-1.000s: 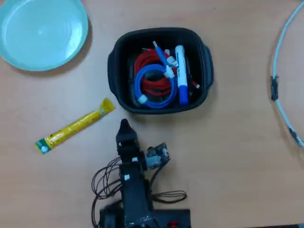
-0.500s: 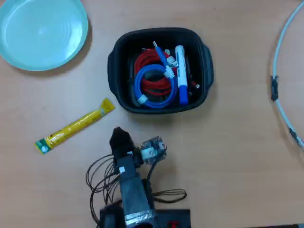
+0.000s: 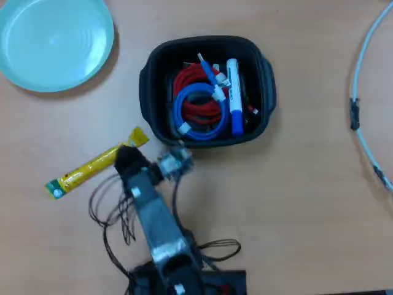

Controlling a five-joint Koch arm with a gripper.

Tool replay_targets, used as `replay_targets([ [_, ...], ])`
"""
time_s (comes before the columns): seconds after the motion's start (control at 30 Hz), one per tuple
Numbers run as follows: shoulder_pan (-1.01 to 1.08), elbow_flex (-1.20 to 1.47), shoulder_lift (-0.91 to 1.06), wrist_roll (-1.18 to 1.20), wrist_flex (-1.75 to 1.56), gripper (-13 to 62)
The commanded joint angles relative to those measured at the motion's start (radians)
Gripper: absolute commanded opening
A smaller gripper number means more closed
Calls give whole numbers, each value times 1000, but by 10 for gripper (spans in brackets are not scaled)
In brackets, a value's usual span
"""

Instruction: Pick up the yellow instant coffee stick, then put it in the black bowl

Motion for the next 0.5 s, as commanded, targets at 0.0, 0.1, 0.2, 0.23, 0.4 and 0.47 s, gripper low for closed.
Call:
replay_targets([
  [0.0,-44,-153,-97,-8,83,413],
  [0.1,-72,-267,-210,-2,158,412],
  [0.2,-94,-348,-299,2,206,410],
  [0.23,-100,-370,-328,3,213,409],
  [0.4,-130,-434,-433,5,216,407],
  [0.47,-149,-459,-460,5,218,407],
])
